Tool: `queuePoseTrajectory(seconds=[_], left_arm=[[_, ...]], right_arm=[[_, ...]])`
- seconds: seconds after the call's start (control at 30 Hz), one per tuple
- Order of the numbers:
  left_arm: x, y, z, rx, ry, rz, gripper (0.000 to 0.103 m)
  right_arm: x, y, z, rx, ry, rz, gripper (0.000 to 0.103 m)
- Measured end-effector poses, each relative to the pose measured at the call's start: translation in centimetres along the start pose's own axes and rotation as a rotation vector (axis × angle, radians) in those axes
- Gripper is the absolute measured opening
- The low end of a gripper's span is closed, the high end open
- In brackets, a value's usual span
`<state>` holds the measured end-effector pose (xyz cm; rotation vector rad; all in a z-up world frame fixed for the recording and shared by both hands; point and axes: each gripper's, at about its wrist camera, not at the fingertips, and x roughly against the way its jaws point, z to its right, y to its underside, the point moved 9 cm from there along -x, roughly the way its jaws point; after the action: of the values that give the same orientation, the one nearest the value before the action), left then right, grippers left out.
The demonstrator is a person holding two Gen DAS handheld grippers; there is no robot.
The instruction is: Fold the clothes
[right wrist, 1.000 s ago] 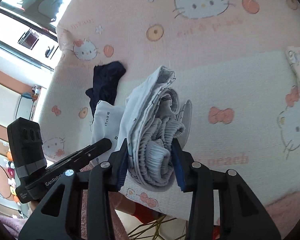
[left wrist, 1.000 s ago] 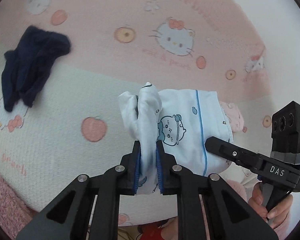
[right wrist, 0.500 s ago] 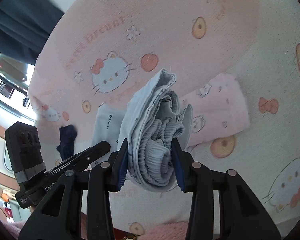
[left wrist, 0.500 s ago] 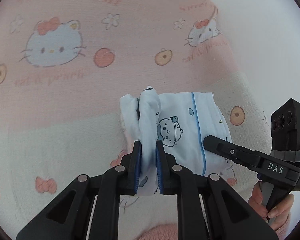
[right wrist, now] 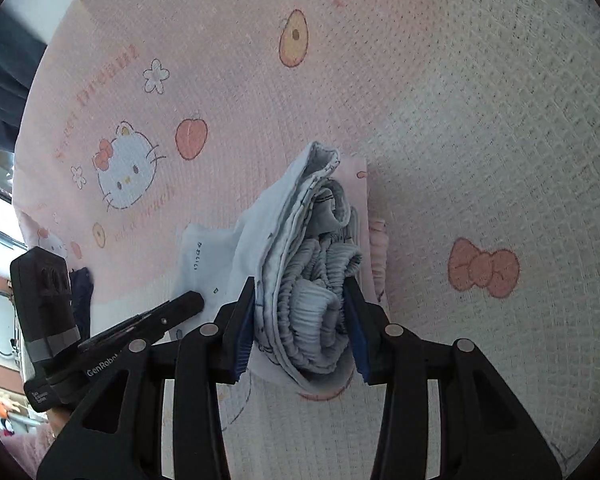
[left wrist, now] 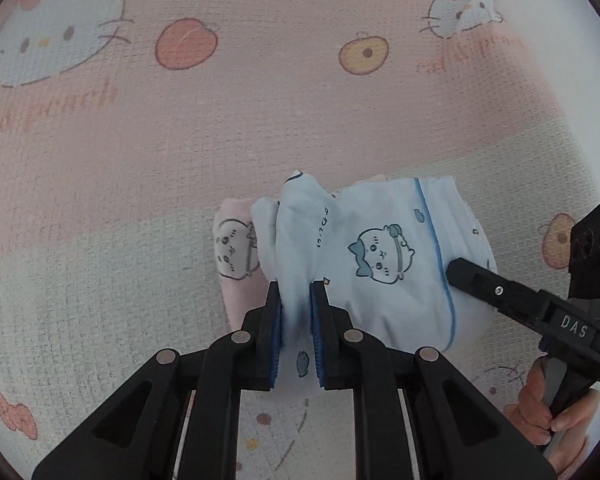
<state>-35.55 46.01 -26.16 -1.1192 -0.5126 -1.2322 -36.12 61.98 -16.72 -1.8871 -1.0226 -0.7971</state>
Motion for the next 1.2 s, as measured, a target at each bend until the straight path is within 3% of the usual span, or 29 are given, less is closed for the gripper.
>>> queuePoseTrajectory(seconds=[0.1,0.2,0.4,0.5,0.57,0.63,0.7,0.8,0.87,0.93,1.0,1.13,1.2], left_arm=[[-0.4,0.5,-0.7,-0.014,-0.048,-0.005,0.016],[0.1,0.8,-0.8,0.003,-0.019,-0.049,0.018],[3.6,-1.1,3.5,-0.15,0.065,0.075,0.019],[1.4,-0.8,5.4,-0.236,0.047,0.034,0.019],[-0.5,-0.3,5.1,-0.268,0.004,-0.018,0.019],[-2.2,0.4,3.4,-0.265,-0.084,-0.069,0.018],[-2.6,0.8,2.0,-0.229,-0.06,-0.09,0.017],[-1.7,1.1,1.2,-0.253,-0.052,-0.083,0.012],[-1.1,1.4,0.7,-0.279,-0.064,-0.083,0.011],[-0.2,1.1,-0.6,-0.264,-0.136,-0.069,0.011],[1.0,0.4,-2.7,-0.203,-0.194,-0.047,0.019],[3.6,0.4,-3.7,-0.094,-0.071,-0.063,0.019],[5.2,0.4,-3.6,-0.105,-0.065,-0.044,0.023]], right_arm=[[-0.1,-0.6,-0.2,0.025,0.014,0.01,0.044],[1.2,-0.6,-0.5,0.07,0.049,0.01,0.045],[8.0,-1.3,-1.3,0.148,0.154,0.19,0.046],[6.9,0.0,-3.8,0.249,0.148,0.159,0.041],[4.3,1.6,-4.5,0.343,0.209,0.084,0.037],[1.8,2.4,-2.9,0.384,0.336,0.036,0.032],[0.9,2.3,-0.5,0.322,0.332,0.041,0.034],[1.0,1.9,1.4,0.174,0.204,0.056,0.04],[0.9,1.9,2.2,0.136,0.169,0.058,0.044],[1.3,2.1,2.3,0.103,0.129,0.056,0.044],[2.0,2.0,1.7,0.093,0.125,0.087,0.044],[3.7,2.1,0.6,0.073,0.138,0.118,0.044],[4.4,2.0,-0.5,0.066,0.153,0.135,0.045]])
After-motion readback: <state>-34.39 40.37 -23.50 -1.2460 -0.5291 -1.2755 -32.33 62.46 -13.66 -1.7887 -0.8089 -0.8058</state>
